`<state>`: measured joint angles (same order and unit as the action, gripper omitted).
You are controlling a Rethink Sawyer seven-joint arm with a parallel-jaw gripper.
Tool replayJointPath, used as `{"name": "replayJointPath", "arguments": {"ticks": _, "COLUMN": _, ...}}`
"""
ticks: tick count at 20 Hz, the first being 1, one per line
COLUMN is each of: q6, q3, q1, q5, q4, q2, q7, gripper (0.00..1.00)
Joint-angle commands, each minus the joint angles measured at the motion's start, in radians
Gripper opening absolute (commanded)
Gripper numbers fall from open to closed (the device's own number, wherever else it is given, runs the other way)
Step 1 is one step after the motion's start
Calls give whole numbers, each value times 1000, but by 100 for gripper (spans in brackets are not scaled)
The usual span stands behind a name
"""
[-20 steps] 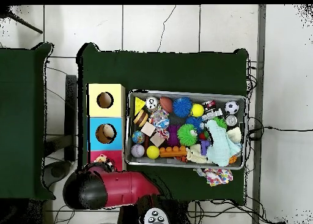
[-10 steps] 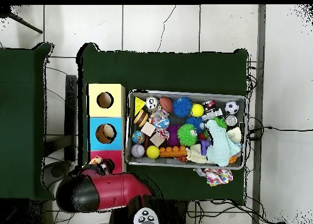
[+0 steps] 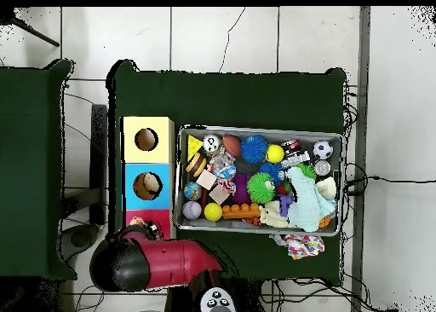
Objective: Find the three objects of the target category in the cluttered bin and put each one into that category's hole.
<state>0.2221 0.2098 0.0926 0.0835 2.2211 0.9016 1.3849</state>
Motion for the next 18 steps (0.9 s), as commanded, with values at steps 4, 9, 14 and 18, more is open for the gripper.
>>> {"name": "replayJointPath", "arguments": {"ticks": 4, "q6": 24, "q3": -16, "q1": 62, "q5": -51, "q4": 85, "q2": 36, "q7": 143, "gripper": 0}}
{"name": "replayJointPath", "arguments": {"ticks": 9, "q6": 4, "q3": -17, "q1": 39, "q5": -53, "q4": 101, "q2": 33, "q7": 165, "gripper": 0}}
{"name": "replayJointPath", "arguments": {"ticks": 14, "q6": -50, "q3": -50, "q1": 9, "q5": -62, "q4": 60, "q2": -44, "q7": 173, "gripper": 0}}
{"name": "replayJointPath", "arguments": {"ticks": 18, "q6": -52, "q3": -55, "q1": 5, "q5": -62, "q4": 54, "q2": -51, "q7": 173, "gripper": 0}}
